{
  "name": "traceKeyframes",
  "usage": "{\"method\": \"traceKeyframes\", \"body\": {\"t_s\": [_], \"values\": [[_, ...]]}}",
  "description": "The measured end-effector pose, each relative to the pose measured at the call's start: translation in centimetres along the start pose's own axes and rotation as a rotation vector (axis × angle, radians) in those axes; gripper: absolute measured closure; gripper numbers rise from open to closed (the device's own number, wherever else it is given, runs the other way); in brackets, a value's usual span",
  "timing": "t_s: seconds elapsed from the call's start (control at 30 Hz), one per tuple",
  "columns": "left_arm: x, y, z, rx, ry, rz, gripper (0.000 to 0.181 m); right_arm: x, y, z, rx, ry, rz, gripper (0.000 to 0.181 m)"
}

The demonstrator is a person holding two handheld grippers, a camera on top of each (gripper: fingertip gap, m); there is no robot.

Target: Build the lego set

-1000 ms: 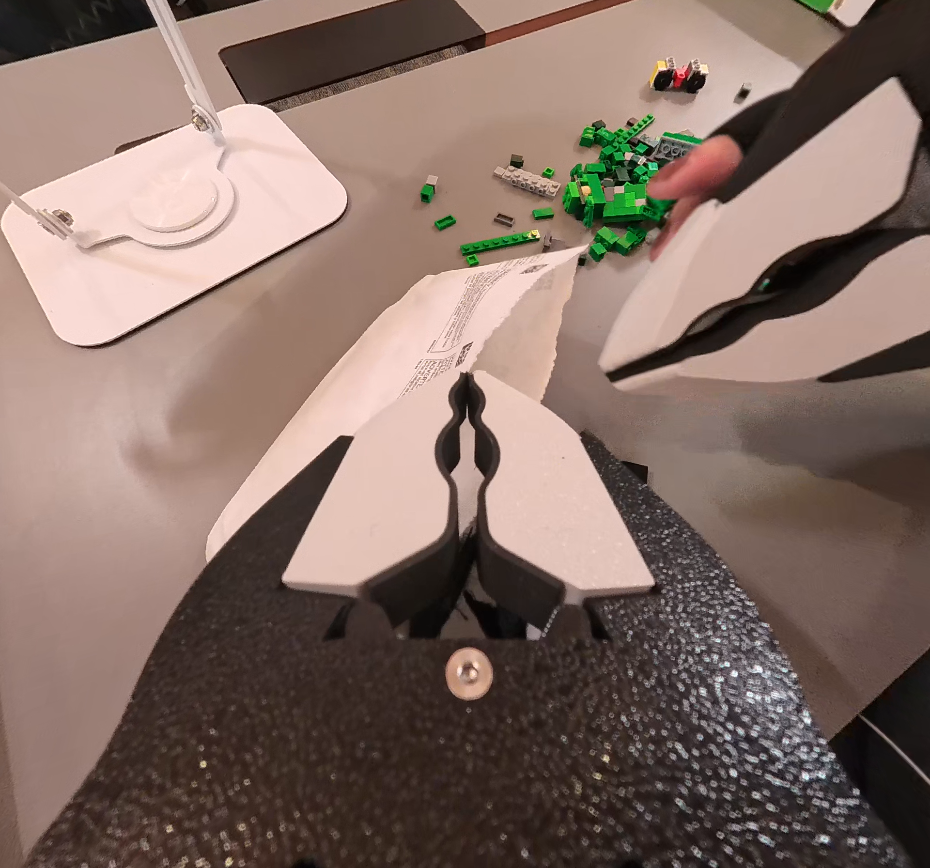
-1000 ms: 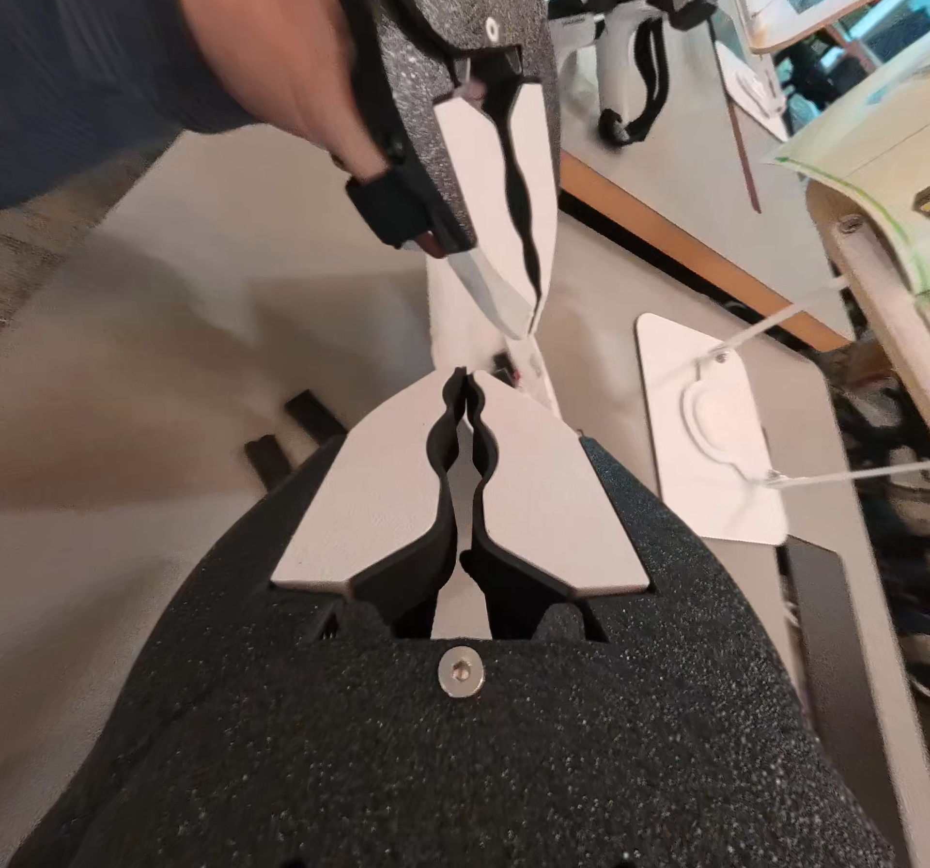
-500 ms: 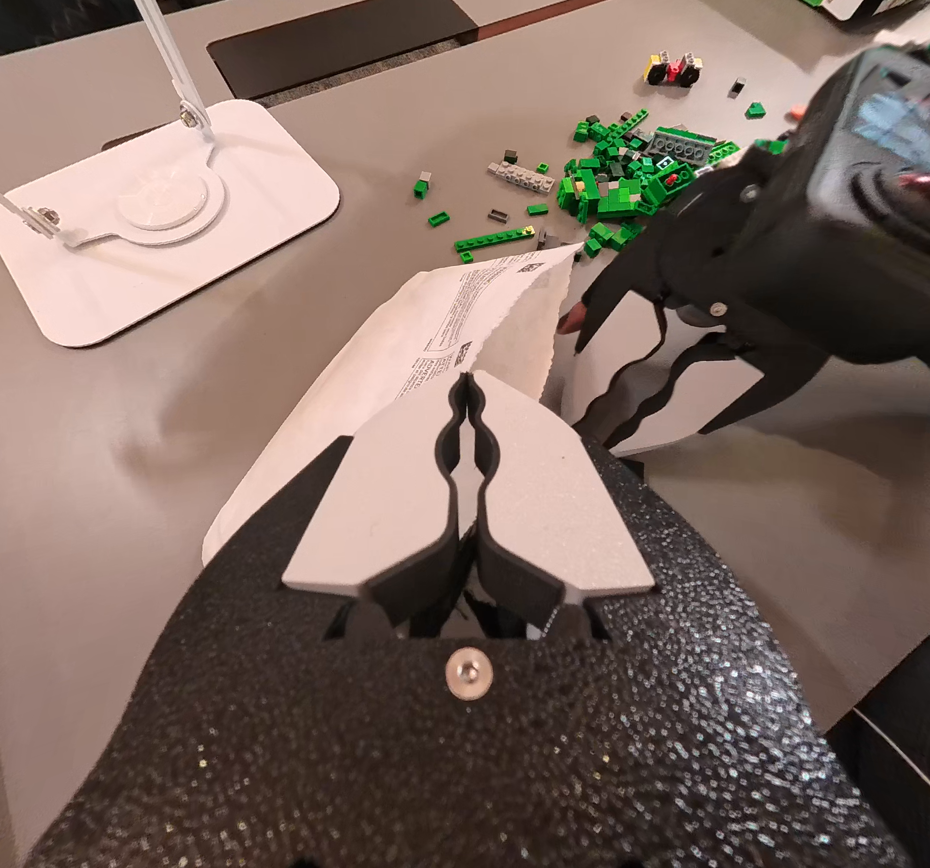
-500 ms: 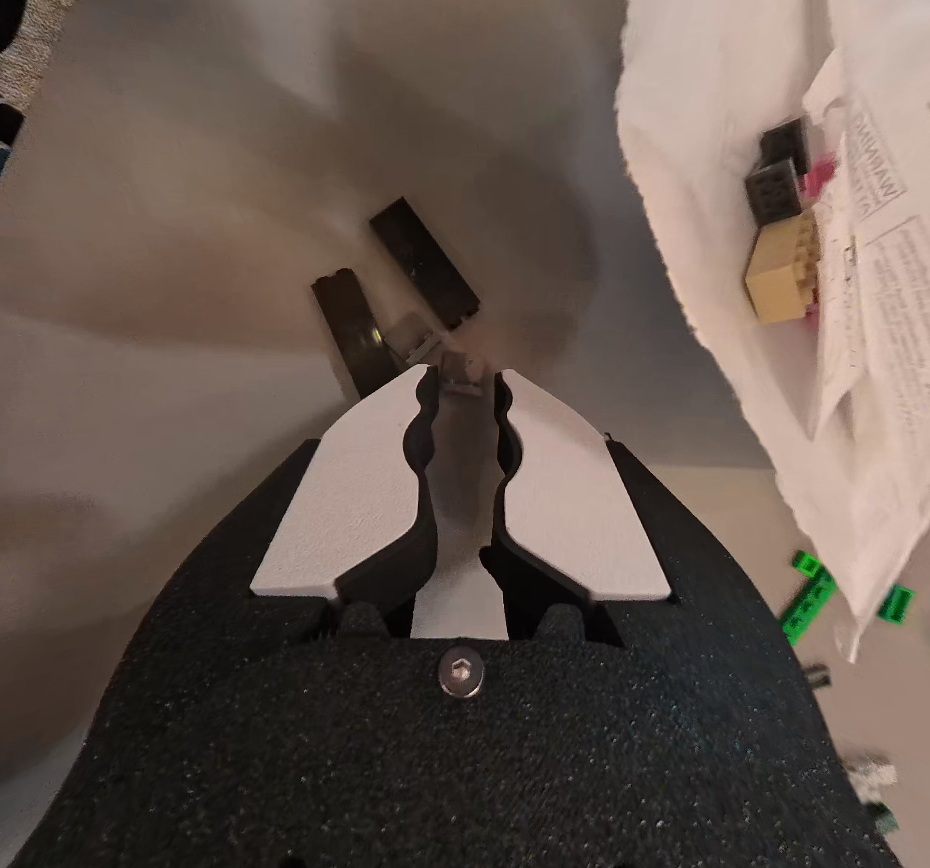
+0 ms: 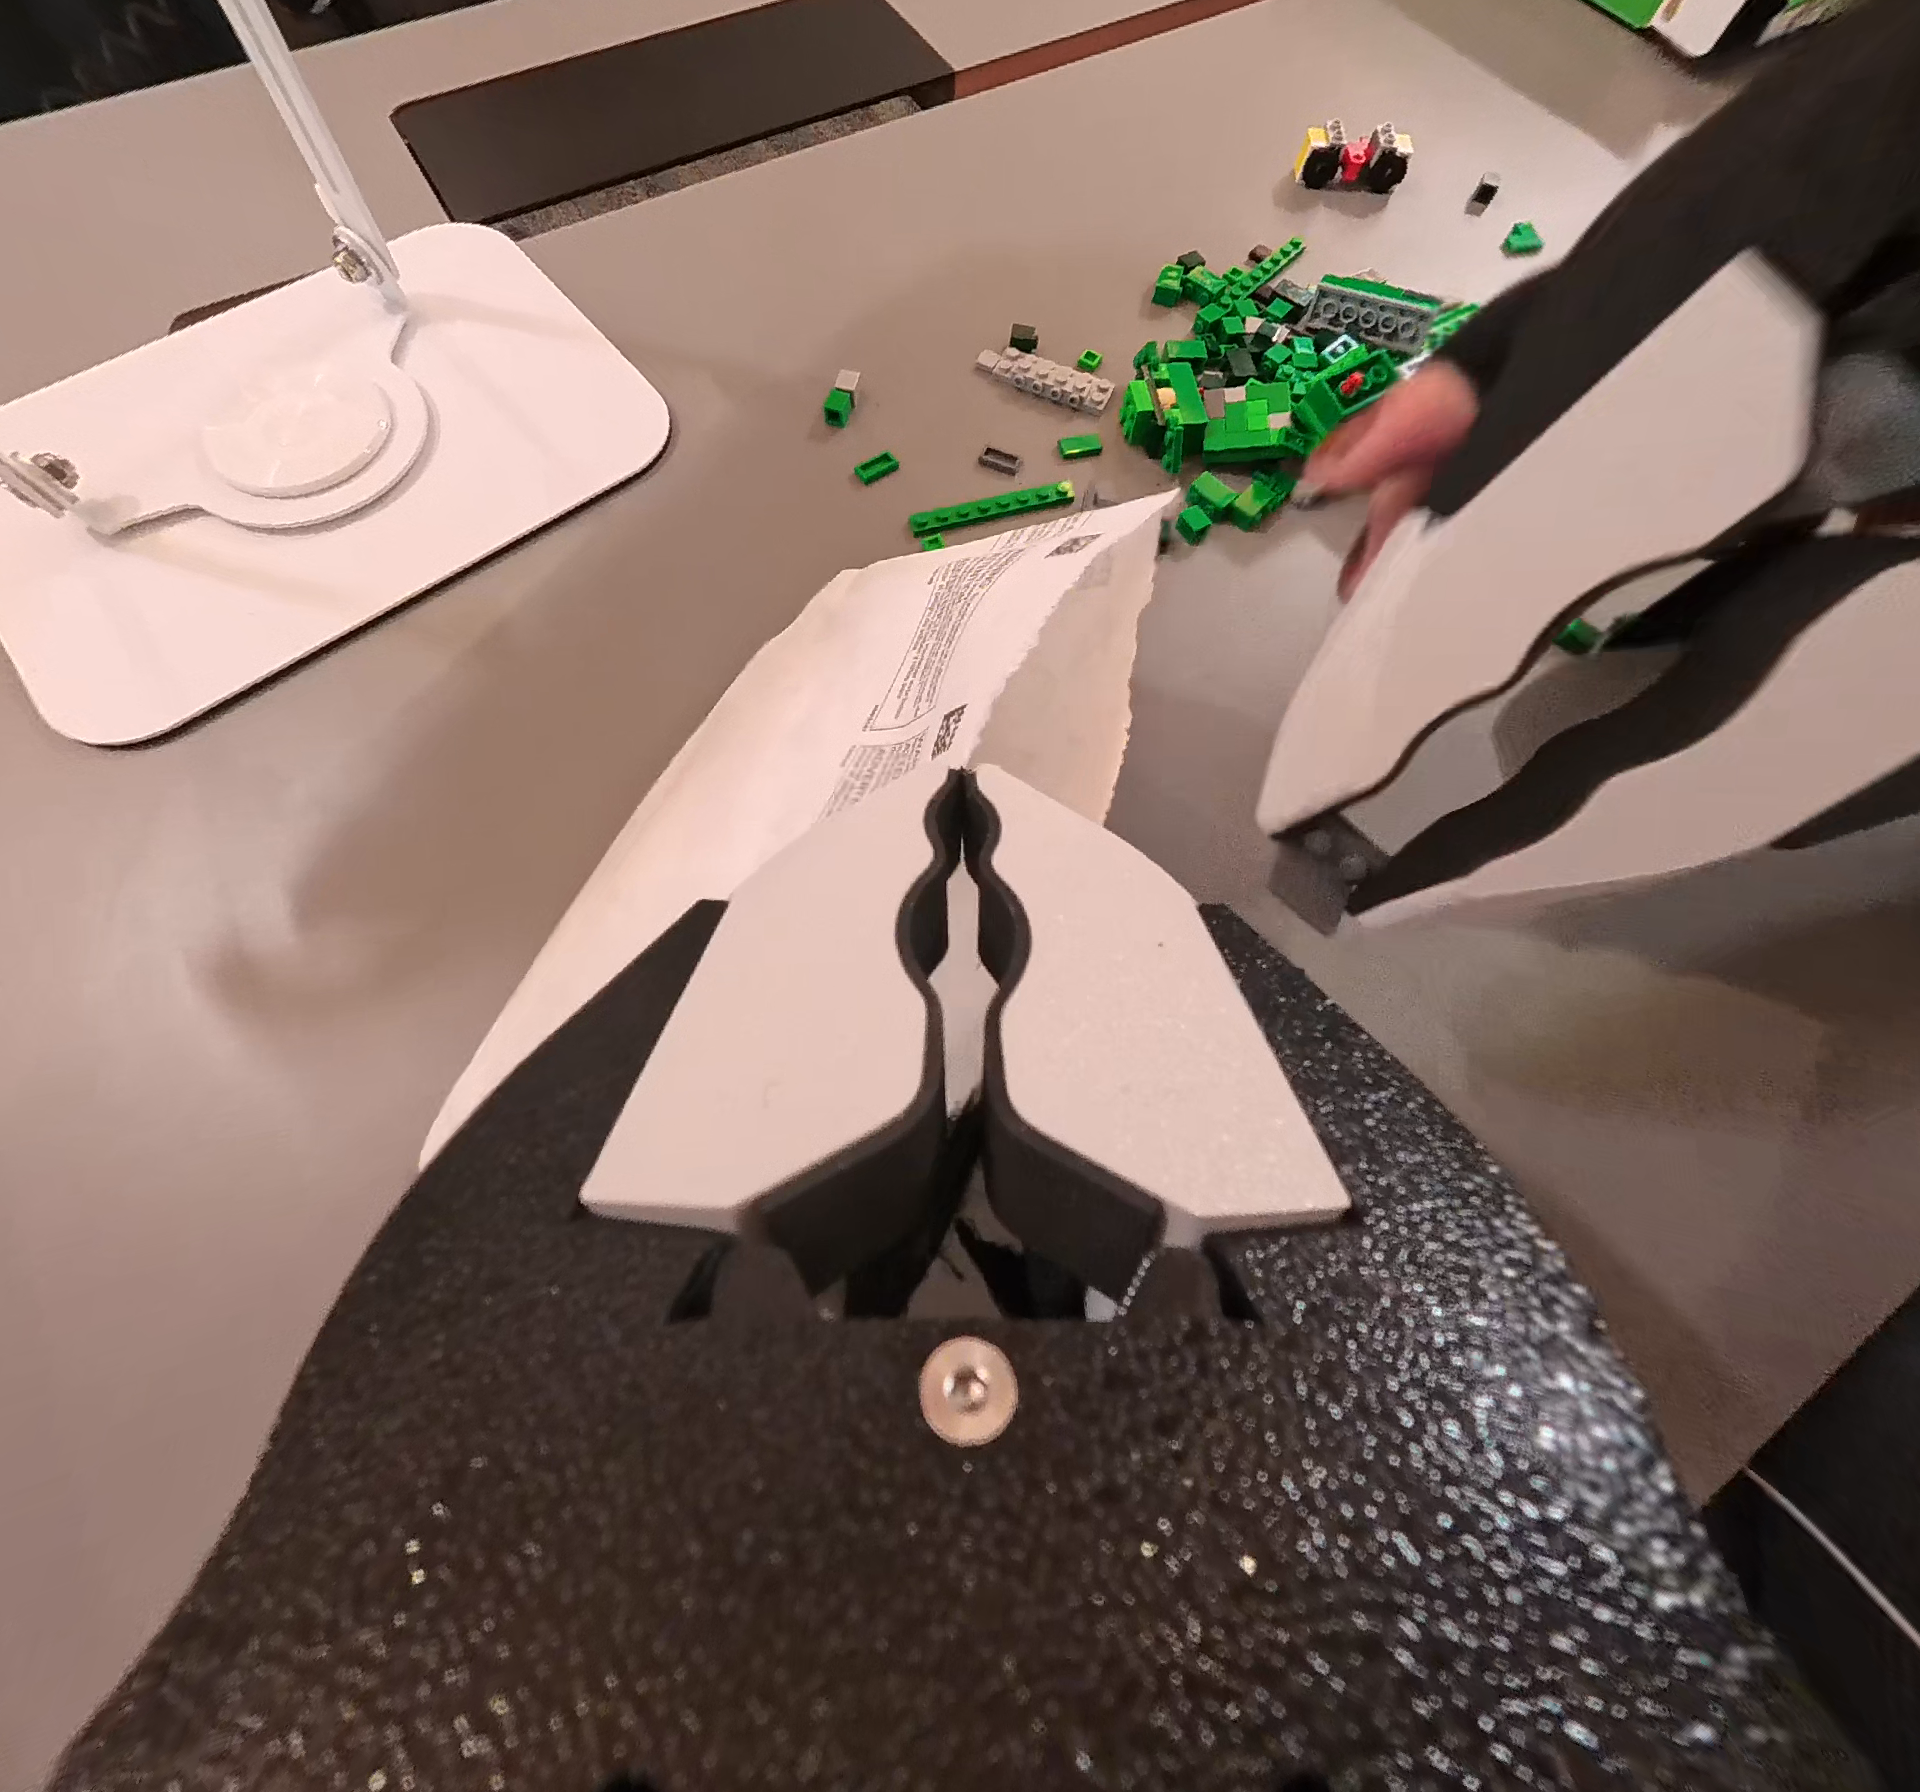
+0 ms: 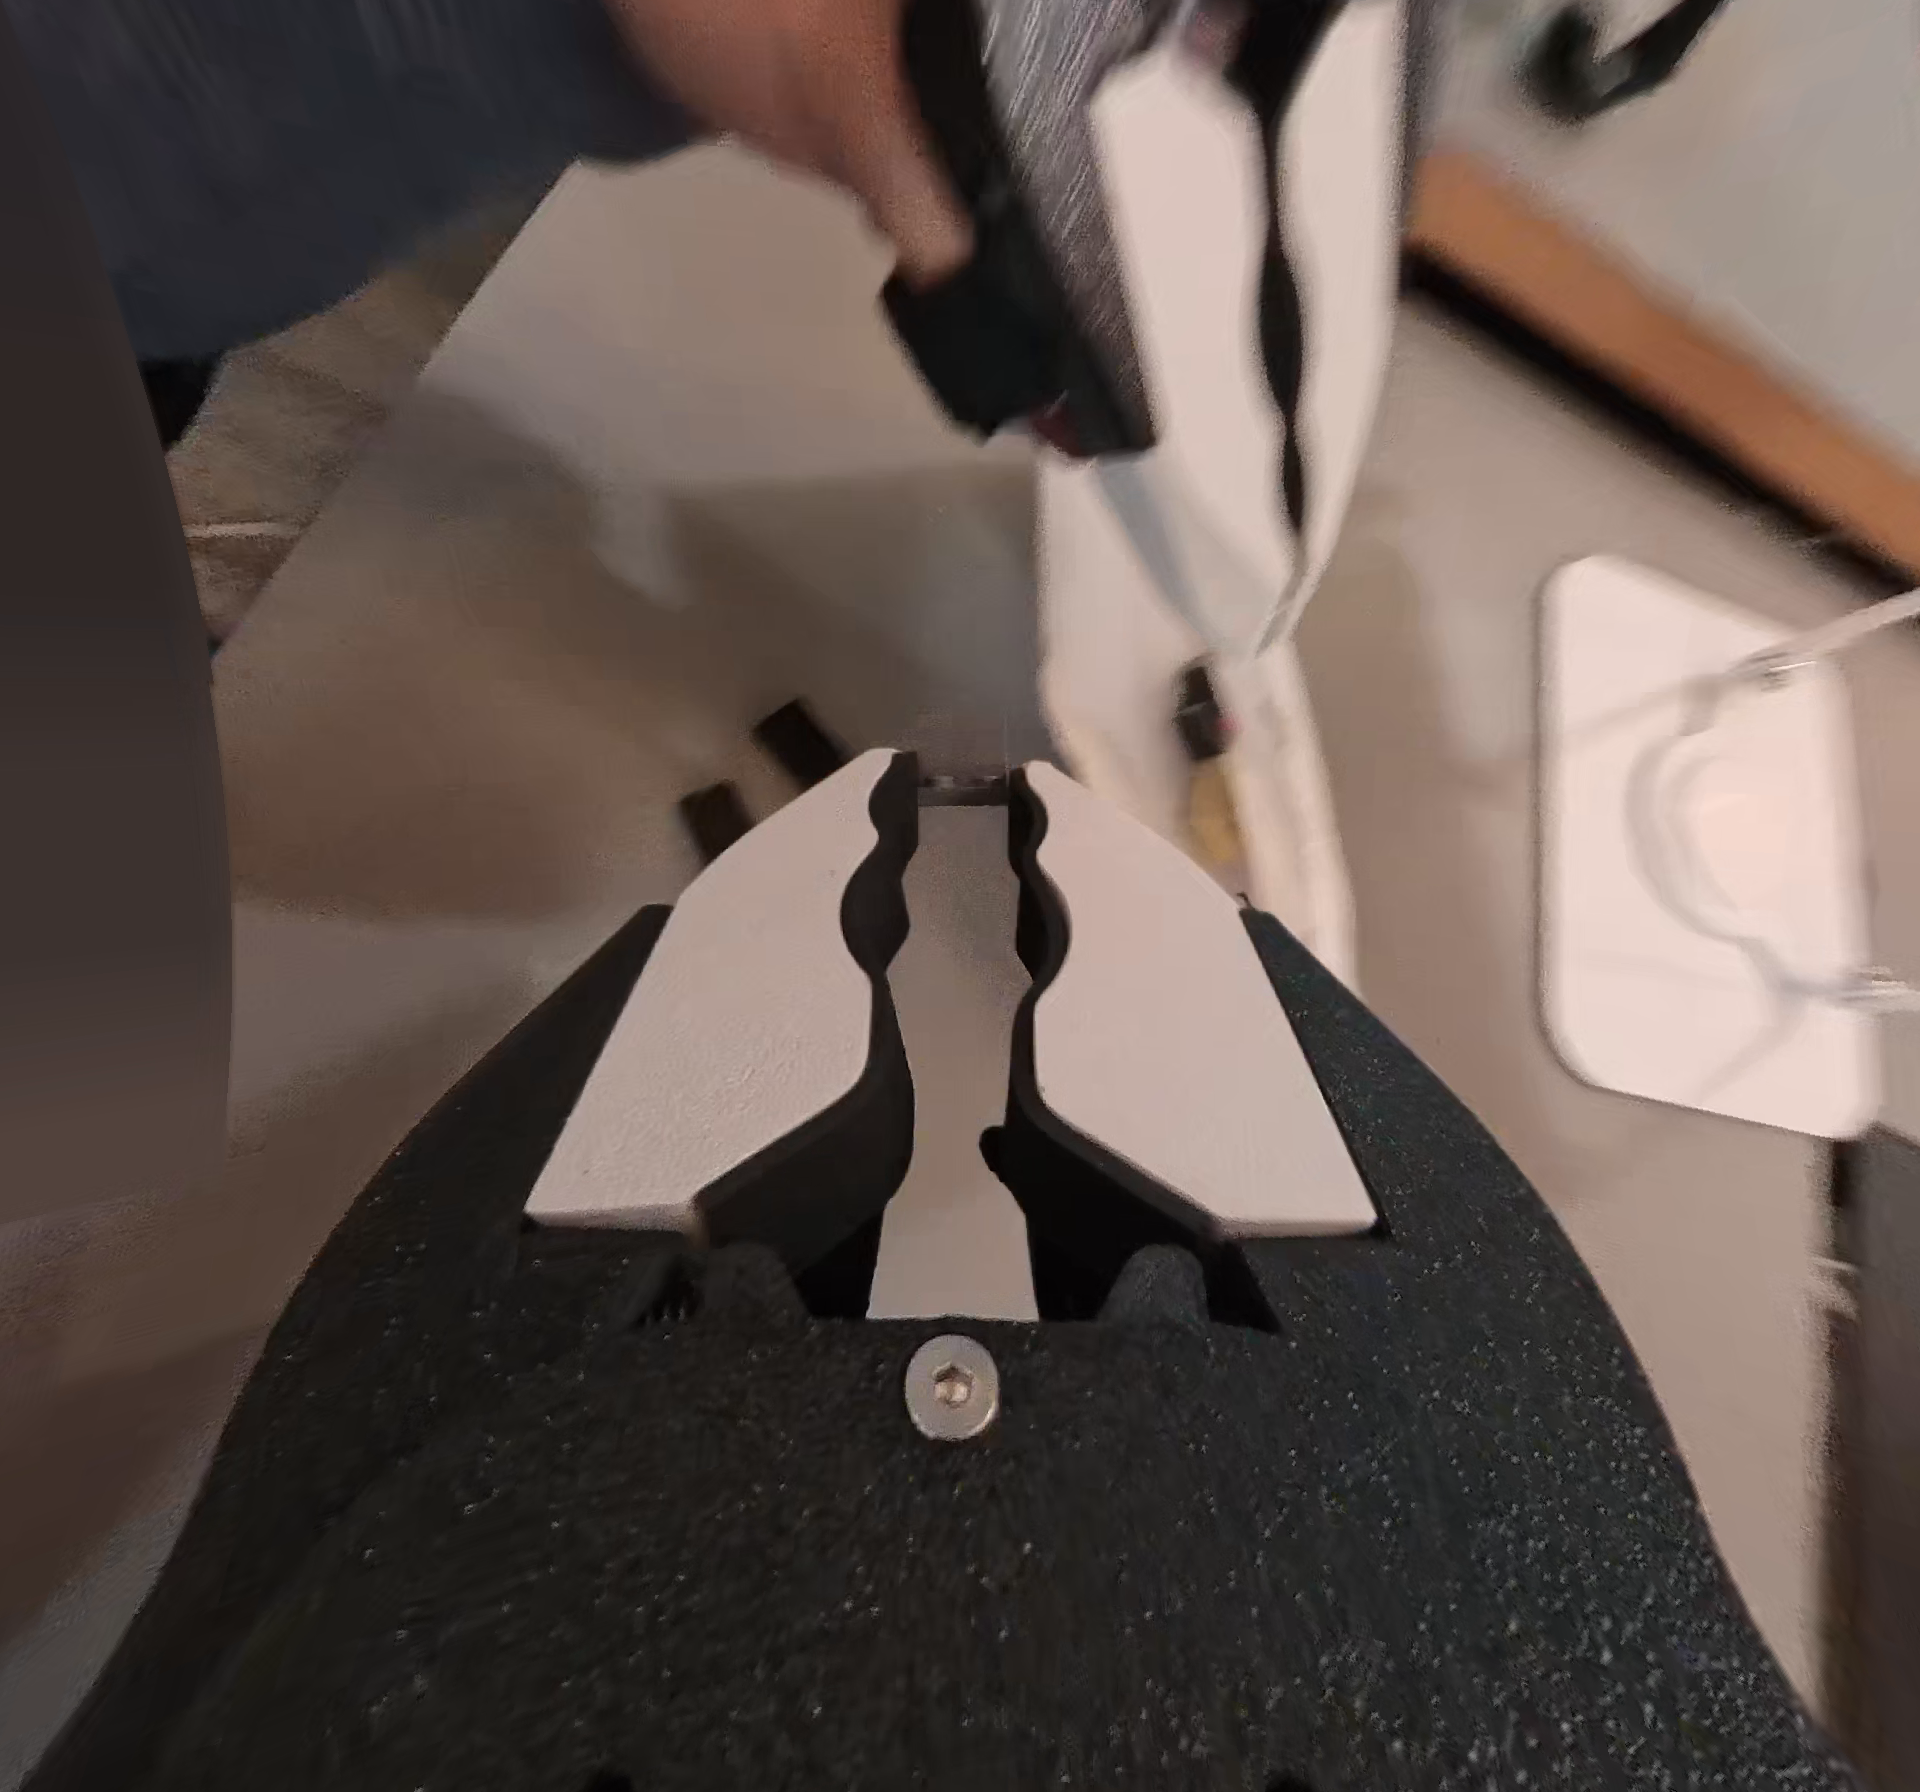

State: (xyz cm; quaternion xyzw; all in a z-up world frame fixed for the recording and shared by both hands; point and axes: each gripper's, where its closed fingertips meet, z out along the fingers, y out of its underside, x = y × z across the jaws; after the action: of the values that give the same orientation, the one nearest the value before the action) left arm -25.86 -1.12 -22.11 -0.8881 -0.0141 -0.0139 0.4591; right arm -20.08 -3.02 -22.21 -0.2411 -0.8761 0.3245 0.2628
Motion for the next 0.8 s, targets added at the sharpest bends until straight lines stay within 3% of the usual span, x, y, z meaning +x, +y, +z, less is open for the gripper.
{"method": "traceKeyframes", "body": {"t_s": [0.13, 0.37, 0.5, 0.67, 0.8], "values": [[0.1, -0.3, 0.0, 0.011, -0.009, 0.003, 0.181, 3.7, 0.4, 0.2, -0.078, 0.219, -0.06, 0.164], [0.2, -0.5, 0.0, 0.031, -0.002, -0.013, 0.181, 4.3, 2.0, 1.8, -0.088, 0.299, -0.077, 0.159], [-0.2, -0.5, -0.1, 0.034, -0.009, -0.023, 0.181, 0.1, 1.3, 0.5, 0.026, 0.098, 0.022, 0.161], [-0.1, -0.5, 0.1, 0.032, -0.008, -0.017, 0.181, -3.4, 5.7, 3.7, -0.135, -0.138, 0.241, 0.16], [-0.1, -0.5, 0.1, 0.032, -0.008, -0.013, 0.181, -4.3, 7.0, 5.7, -0.21, -0.187, 0.292, 0.161]]}}
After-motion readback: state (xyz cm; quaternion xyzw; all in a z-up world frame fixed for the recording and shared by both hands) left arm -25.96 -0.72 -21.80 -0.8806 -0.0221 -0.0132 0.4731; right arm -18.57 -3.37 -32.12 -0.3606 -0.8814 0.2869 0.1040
